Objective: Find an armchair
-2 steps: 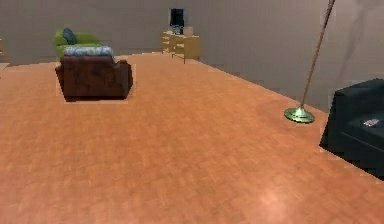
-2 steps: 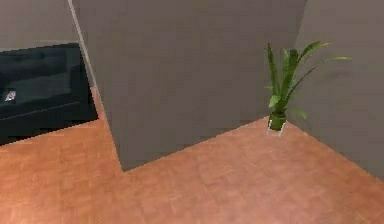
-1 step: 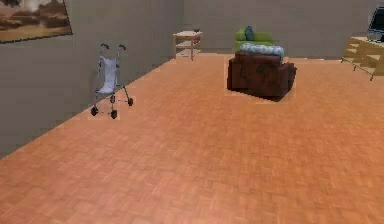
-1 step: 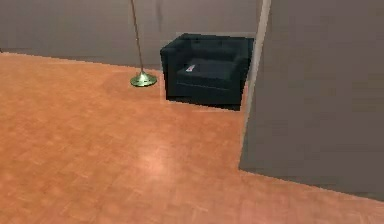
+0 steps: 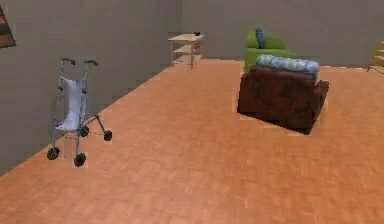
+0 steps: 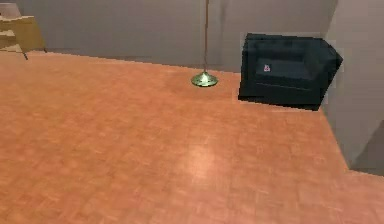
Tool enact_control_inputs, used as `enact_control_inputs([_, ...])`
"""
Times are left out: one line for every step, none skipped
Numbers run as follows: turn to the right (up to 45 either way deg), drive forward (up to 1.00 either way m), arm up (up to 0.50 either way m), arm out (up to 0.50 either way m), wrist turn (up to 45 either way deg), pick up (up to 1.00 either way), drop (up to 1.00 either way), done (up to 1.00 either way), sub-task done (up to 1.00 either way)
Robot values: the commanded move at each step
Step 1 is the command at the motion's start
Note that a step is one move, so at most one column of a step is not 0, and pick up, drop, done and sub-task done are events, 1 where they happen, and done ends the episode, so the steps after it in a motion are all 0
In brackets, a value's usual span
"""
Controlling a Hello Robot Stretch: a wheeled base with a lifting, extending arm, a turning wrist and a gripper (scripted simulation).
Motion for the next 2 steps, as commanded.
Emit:
enact_control_inputs([0.0, 1.00, 0.00, 0.00, 0.0, 0.00, 0.00, 0.00, 0.00])
enact_control_inputs([0.0, 1.00, 0.00, 0.00, 0.0, 0.00, 0.00, 0.00, 0.00])
